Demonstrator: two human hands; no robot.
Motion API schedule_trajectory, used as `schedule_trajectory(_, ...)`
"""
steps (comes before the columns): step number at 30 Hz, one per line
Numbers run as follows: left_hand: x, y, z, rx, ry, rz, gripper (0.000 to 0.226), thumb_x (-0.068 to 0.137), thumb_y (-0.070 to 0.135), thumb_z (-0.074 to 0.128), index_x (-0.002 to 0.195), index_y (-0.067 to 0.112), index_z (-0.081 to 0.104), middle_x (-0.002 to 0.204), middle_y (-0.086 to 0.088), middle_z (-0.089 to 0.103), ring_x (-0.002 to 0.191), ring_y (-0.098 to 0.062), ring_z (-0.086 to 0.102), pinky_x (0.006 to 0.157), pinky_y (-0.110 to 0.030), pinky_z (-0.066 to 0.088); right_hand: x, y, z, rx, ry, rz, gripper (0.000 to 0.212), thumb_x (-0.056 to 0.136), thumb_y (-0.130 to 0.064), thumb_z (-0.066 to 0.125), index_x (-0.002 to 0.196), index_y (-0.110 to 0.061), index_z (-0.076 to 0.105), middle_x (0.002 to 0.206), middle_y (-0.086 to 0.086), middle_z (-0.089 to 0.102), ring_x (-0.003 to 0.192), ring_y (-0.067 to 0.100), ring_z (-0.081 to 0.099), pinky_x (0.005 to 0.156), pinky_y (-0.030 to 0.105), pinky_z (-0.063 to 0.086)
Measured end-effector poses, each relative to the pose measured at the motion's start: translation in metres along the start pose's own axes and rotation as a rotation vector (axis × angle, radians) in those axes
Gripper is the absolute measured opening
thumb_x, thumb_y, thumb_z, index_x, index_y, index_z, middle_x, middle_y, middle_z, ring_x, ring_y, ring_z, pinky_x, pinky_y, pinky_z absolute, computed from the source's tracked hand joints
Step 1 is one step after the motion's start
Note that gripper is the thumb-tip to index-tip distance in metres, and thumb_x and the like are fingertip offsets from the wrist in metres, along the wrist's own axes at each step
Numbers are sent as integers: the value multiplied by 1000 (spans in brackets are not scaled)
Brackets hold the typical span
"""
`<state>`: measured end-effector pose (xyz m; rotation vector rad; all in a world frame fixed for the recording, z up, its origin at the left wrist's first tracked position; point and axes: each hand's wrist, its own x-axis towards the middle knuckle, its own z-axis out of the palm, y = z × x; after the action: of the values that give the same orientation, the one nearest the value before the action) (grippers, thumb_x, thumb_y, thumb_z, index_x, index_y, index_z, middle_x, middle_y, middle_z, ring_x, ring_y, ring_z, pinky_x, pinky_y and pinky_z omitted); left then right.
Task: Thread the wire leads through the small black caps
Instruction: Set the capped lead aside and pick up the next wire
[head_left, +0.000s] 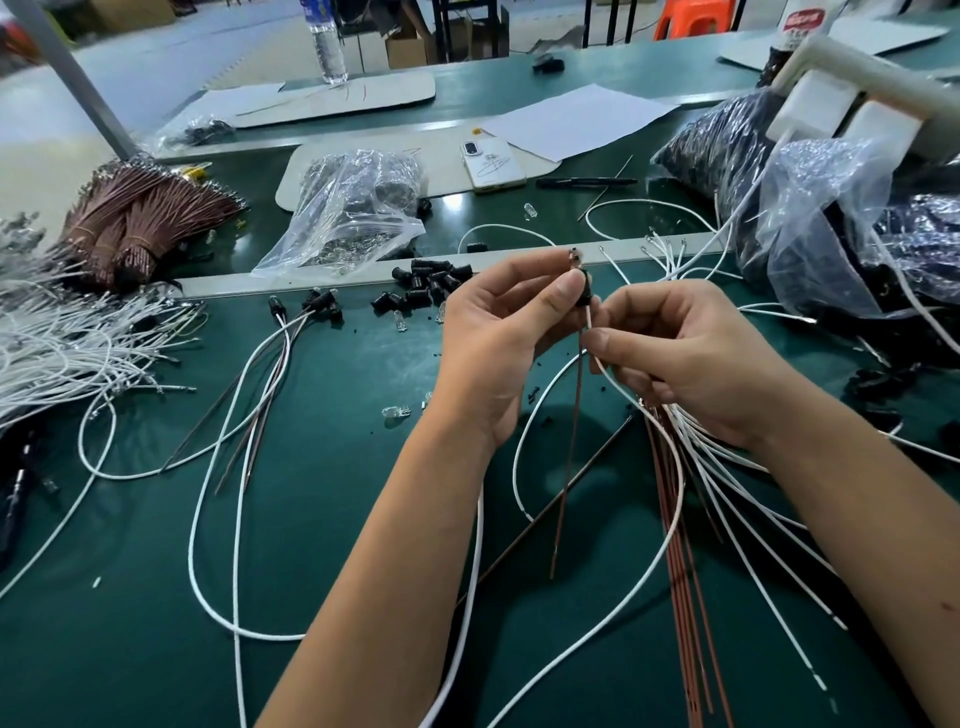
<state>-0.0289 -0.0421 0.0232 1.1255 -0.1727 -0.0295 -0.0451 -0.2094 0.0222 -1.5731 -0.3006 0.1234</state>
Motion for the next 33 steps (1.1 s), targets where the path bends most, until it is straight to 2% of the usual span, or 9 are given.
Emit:
schedule_trajectory(3, 2, -1, -1, -2, 16, -32, 19, 91, -3, 65, 110, -4, 69, 84, -11, 72, 71, -21, 70, 77, -32, 59, 0, 1, 0, -21, 18, 19, 15, 80, -21, 78, 82, -8, 71, 60, -1, 58, 47, 9, 41, 41, 15, 30)
schedule_trajectory(9, 3, 1, -4, -67, 42, -96, 9, 91, -4, 65, 91, 3, 70, 80, -8, 72, 72, -24, 71, 73, -31, 59, 0, 1, 1, -18, -16, 95, 8, 97, -7, 66, 90, -2, 66, 66, 2, 62, 46, 7, 41, 38, 13, 29)
schedule_trajectory(12, 3, 2, -3, -95, 60, -114, 8, 90, 0, 67, 85, 6, 69, 76, -8, 69, 70, -23, 70, 67, -28, 58, -1, 1, 2, -69, -84, 155, 13, 104, -15, 59, 97, -5, 63, 77, 14, 73, 49, 13, 50, 41, 15, 35)
schedule_trajectory(14, 4, 4, -3, -99, 86, -114, 11, 90, 4, 70, 80, 9, 69, 72, -7, 69, 68, -23, 69, 64, -28, 57, -1, 1, 2, -77, -106, 160, 15, 103, -23, 60, 97, -9, 65, 69, 13, 70, 54, 16, 55, 48, 16, 41)
schedule_trajectory(17, 7, 7, -6, -159, 174, -93, 16, 91, 5, 69, 77, 11, 69, 70, -5, 70, 65, -20, 70, 60, -25, 57, -3, 0, 0, -53, -146, 143, 16, 93, -32, 67, 90, -17, 73, 61, 9, 63, 51, 11, 53, 45, 13, 35)
schedule_trajectory(21, 13, 12, -16, -264, 356, -38, 15, 93, 7, 69, 79, 11, 66, 70, -5, 70, 63, -17, 69, 61, -24, 58, -4, -2, -10, 41, -275, 149, 32, 95, -42, 66, 101, -14, 77, 66, 12, 66, 55, 18, 50, 45, 29, 20)
schedule_trajectory(26, 16, 13, -26, -317, 500, -3, 11, 92, 8, 71, 83, 9, 64, 70, -4, 70, 63, -17, 69, 59, -24, 58, -6, -3, -9, 97, -480, 230, 65, 94, -67, 55, 107, -7, 77, 85, 15, 73, 54, 12, 53, 37, 15, 28)
schedule_trajectory(29, 17, 13, -30, -310, 534, -39, 10, 91, 9, 72, 84, 8, 65, 72, -6, 70, 65, -18, 68, 61, -24, 58, -9, -3, -10, 257, -543, 255, 65, 102, -59, 40, 102, -5, 76, 68, 15, 70, 42, 10, 50, 37, 16, 30)
schedule_trajectory(33, 17, 13, -33, -296, 564, -78, 11, 91, 8, 72, 84, 8, 64, 69, -6, 69, 59, -15, 67, 55, -22, 56, -17, -16, -20, 420, -864, 317, 44, 105, -36, 54, 99, 4, 71, 47, 18, 55, 25, 15, 39, 30, 12, 28)
